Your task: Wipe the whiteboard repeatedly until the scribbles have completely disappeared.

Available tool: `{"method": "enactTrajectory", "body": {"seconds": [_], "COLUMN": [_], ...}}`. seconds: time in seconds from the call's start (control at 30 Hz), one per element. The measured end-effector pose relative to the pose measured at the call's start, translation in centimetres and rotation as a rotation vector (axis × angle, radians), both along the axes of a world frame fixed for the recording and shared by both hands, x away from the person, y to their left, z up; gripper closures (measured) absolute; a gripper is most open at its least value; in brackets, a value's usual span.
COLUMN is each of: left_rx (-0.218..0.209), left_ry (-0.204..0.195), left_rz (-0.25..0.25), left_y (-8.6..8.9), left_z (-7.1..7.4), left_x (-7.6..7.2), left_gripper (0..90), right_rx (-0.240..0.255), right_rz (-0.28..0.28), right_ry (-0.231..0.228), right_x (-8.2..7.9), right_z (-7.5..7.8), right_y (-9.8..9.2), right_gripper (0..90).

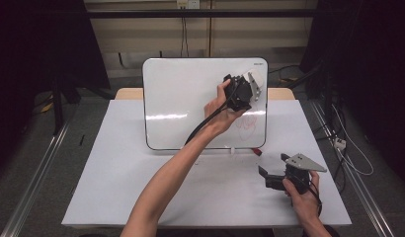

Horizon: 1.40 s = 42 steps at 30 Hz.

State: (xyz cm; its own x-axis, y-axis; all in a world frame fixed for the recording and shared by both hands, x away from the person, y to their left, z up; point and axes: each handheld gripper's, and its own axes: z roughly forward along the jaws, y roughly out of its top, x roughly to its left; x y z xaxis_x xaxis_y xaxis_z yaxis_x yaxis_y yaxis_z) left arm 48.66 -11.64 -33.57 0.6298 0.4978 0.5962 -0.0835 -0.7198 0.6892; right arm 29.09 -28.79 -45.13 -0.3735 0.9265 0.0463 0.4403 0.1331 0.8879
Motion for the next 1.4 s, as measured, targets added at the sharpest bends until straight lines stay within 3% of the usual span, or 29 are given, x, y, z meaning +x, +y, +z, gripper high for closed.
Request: {"method": "enactTrajectory", "body": {"seconds": [0.3, 0.53, 0.73, 0.9, 1.0, 1.17, 1.4], "left_rx": [0.003, -0.008, -0.017, -0.048, -0.031, -0.055, -0.047], "left_ry": [0.013, 0.045, 0.043, 0.043, 0.015, 0.016, 0.007], "left_rz": [-0.02, -0.014, 0.014, 0.046, 0.062, 0.058, 0.037], "left_y": [1.1, 1.3, 1.8, 2.1, 1.7, 1.8, 1.8], "left_z": [-1.8, -1.0, 0.7, 1.8, 1.4, 0.9, 0.0], "left_x": [-1.6, -1.0, 0.4, 1.4, 1.0, 0.8, 0.2], "left_gripper": [31.1, 31.1, 31.1, 31.1, 31.1, 31.1, 31.1], "right_rx": [-0.002, -0.002, -0.001, 0.0, -0.001, -0.001, -0.005], "right_rz": [-0.001, 0.0, 0.001, 0.0, 0.0, 0.003, 0.003], "right_ry": [0.001, -0.002, -0.002, -0.001, -0.002, -0.003, -0.004], "right_x": [0.0, -0.1, 0.0, 0.0, 0.0, 0.0, 0.1], "right_z": [0.0, 0.0, 0.0, 0.0, 0.0, 0.0, 0.0], "right_y": [0.0, 0.0, 0.0, 0.0, 0.0, 0.1, 0.1], "right_gripper": [5.6, 5.6, 5.6, 5.6, 5.6, 5.6, 5.6]}}
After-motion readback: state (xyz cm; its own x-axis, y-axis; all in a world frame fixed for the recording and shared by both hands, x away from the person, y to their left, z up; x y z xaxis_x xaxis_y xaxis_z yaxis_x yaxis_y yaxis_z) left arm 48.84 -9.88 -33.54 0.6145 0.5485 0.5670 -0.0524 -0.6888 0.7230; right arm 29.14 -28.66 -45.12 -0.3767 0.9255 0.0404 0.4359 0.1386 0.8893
